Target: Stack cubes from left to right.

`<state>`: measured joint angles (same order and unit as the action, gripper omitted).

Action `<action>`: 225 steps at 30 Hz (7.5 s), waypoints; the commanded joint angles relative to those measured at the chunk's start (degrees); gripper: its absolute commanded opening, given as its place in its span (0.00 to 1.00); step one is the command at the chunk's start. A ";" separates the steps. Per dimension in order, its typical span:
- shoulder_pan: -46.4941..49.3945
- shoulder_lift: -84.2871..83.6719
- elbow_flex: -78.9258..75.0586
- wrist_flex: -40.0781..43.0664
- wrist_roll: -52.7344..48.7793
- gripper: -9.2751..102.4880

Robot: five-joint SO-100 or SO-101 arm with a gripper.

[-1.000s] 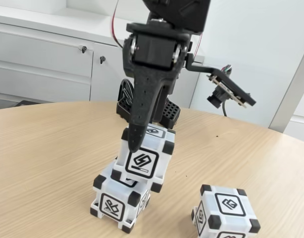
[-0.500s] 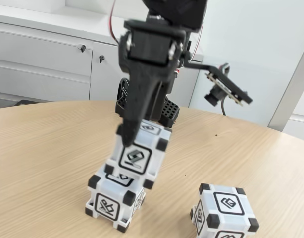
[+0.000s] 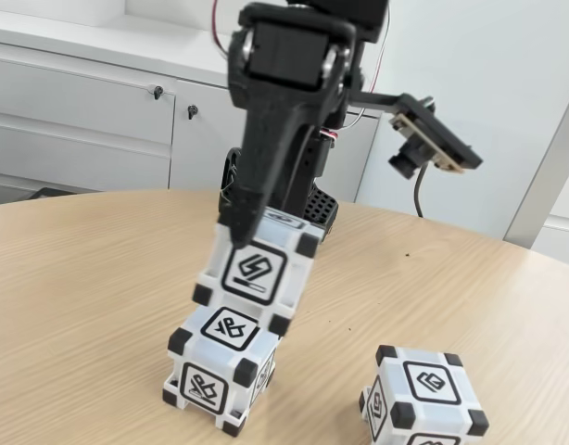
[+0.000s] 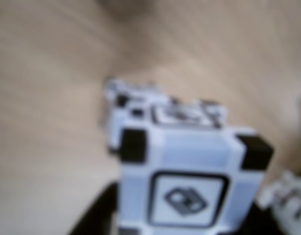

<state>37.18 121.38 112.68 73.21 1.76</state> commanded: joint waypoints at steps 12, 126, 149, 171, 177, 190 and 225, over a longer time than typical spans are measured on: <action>1.49 0.09 -0.26 -0.88 -0.70 0.10; -28.13 -12.74 -0.44 -11.95 10.99 0.47; -28.83 -22.15 -0.35 -13.10 10.90 0.52; -28.74 -28.83 -1.49 -13.18 14.68 0.53; -28.65 -29.53 -6.24 -12.13 16.88 0.52; -28.74 -30.50 -7.82 -12.92 17.14 0.52; -27.77 -38.23 -12.57 -13.10 20.83 0.30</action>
<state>8.88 82.97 102.48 60.73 22.15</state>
